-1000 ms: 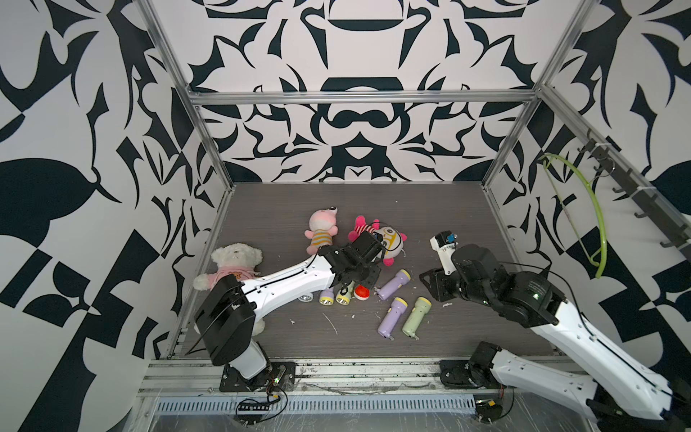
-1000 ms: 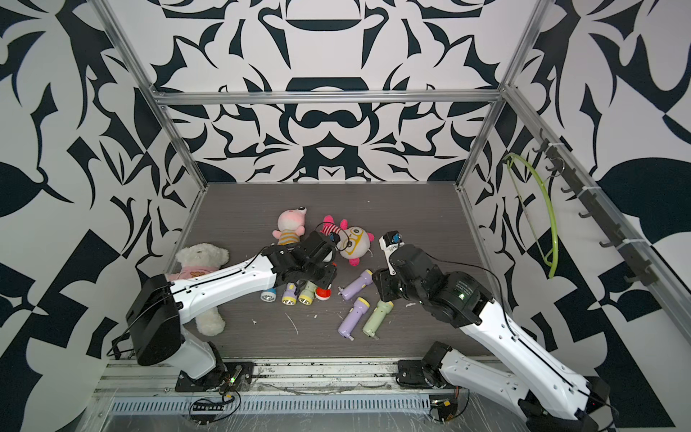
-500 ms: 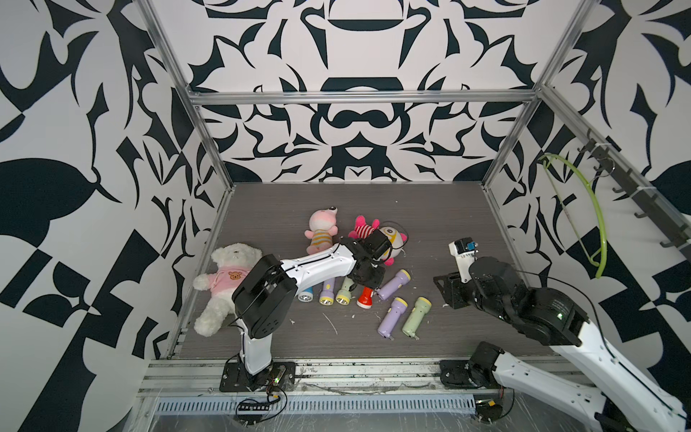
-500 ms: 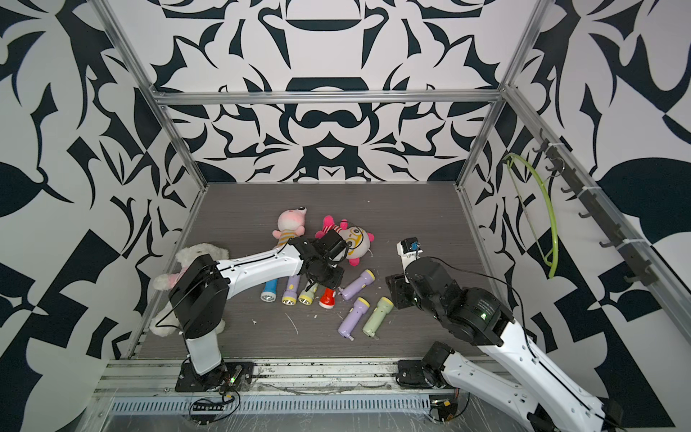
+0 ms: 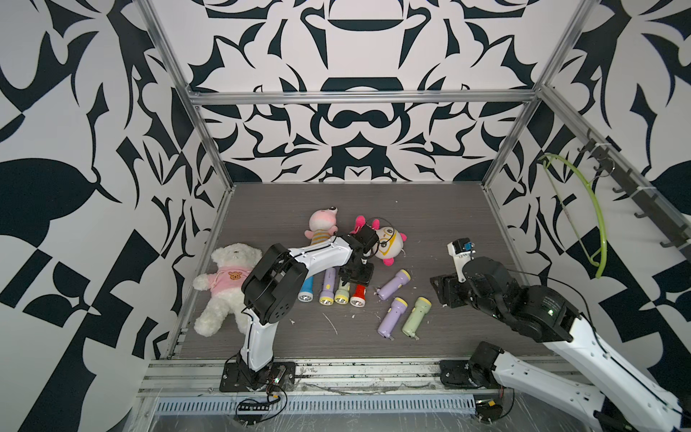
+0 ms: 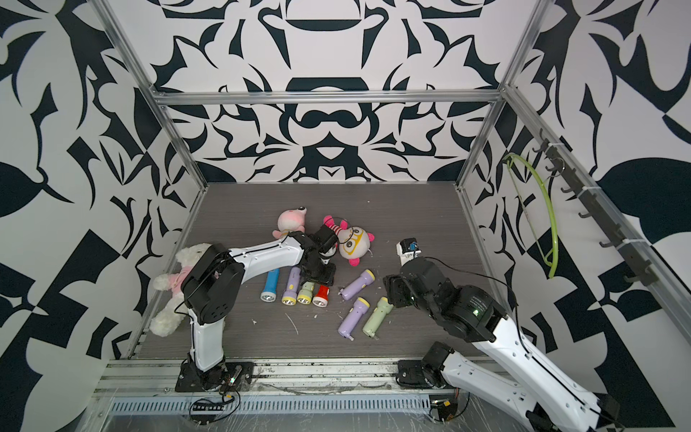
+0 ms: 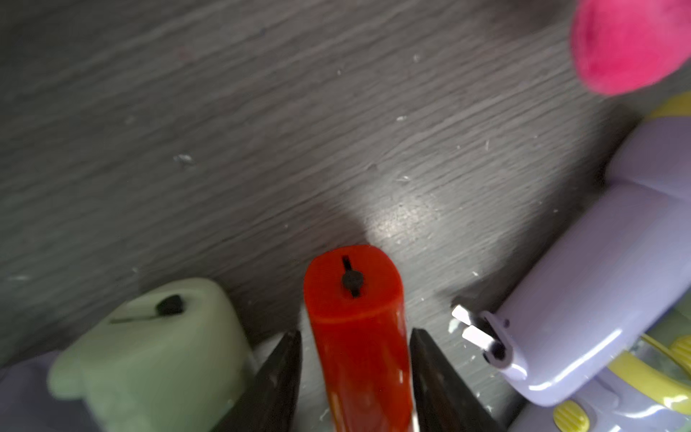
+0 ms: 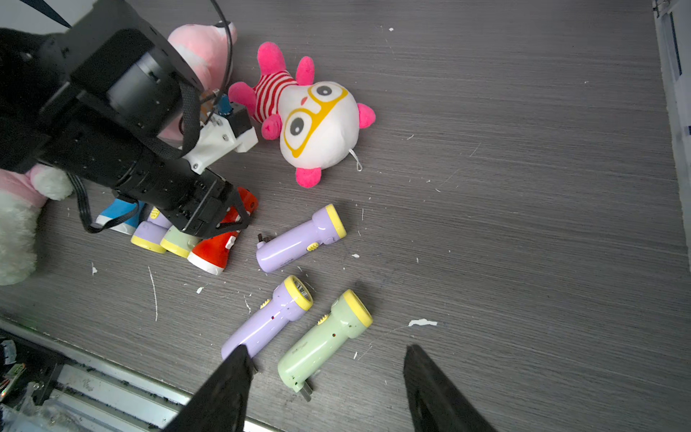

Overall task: Close the plug at the bottom of the flashlight
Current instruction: Place the flashlight at the center of the board, then adjust the flashlight at the center of the board.

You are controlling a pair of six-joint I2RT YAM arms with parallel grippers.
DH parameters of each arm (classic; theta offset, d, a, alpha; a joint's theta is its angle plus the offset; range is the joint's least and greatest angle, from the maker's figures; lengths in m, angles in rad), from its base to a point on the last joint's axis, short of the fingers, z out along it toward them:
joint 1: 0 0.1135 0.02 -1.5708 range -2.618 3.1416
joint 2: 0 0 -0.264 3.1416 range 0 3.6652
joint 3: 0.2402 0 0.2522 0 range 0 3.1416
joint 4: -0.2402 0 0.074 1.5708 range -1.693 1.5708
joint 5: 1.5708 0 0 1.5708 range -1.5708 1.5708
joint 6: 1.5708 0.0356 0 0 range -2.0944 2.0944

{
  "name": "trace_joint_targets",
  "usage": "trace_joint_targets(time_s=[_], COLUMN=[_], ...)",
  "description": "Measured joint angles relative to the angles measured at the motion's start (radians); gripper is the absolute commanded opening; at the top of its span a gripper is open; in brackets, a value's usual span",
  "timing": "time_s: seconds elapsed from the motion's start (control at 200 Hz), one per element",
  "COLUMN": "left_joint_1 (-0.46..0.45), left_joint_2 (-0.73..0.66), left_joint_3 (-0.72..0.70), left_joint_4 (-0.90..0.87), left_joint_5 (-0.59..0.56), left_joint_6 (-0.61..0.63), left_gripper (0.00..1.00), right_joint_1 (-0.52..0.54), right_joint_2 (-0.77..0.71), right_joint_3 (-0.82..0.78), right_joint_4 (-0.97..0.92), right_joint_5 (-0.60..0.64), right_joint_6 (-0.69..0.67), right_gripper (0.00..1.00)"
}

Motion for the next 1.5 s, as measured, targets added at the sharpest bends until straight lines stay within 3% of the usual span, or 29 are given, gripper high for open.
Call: trace_joint_targets(time_s=[0.275,0.485,0.54,0.635,0.715,0.755,0.91,1.01,1.18,1.495], left_joint_1=[0.0,-0.001,-0.005,-0.016,-0.032,-0.041,-0.065,-0.077,-0.098,-0.148], left_joint_2=[-0.014,-0.164,-0.217,-0.29,-0.318,-0.321,-0.322,-0.328,-0.369,-0.352], left_joint_3=[0.0,-0.028,-0.055,-0.121,-0.184,-0.219,-0.346,-0.397,-0.434,-0.443], left_joint_4=[0.012,0.053,0.083,0.147,0.202,0.232,0.322,0.364,0.423,0.525], left_joint_5=[-0.002,-0.003,0.006,0.028,0.056,0.072,0.124,0.154,0.183,0.215], left_joint_6=[0.0,-0.012,-0.02,-0.038,-0.055,-0.067,-0.103,-0.116,-0.126,-0.162], left_gripper=[0.55,0.52,0.51,0.49,0.49,0.49,0.49,0.51,0.51,0.51], right_joint_1=[0.0,-0.01,-0.019,-0.053,-0.098,-0.118,-0.142,-0.142,-0.142,-0.169], right_joint_2=[0.072,0.203,0.241,0.313,0.384,0.427,0.55,0.58,0.598,0.792], right_joint_3=[-0.054,-0.08,-0.08,-0.08,-0.077,-0.072,-0.06,-0.064,-0.056,0.034], right_joint_4=[0.031,0.093,0.113,0.162,0.202,0.216,0.26,0.277,0.291,0.354], right_joint_5=[0.0,-0.009,-0.014,-0.035,-0.069,-0.092,-0.153,-0.179,-0.192,-0.193], right_joint_6=[0.005,0.006,0.004,-0.011,-0.016,-0.027,-0.043,-0.036,-0.036,-0.07], right_gripper=[0.72,0.71,0.59,0.22,0.16,0.16,0.45,0.54,0.56,0.57])
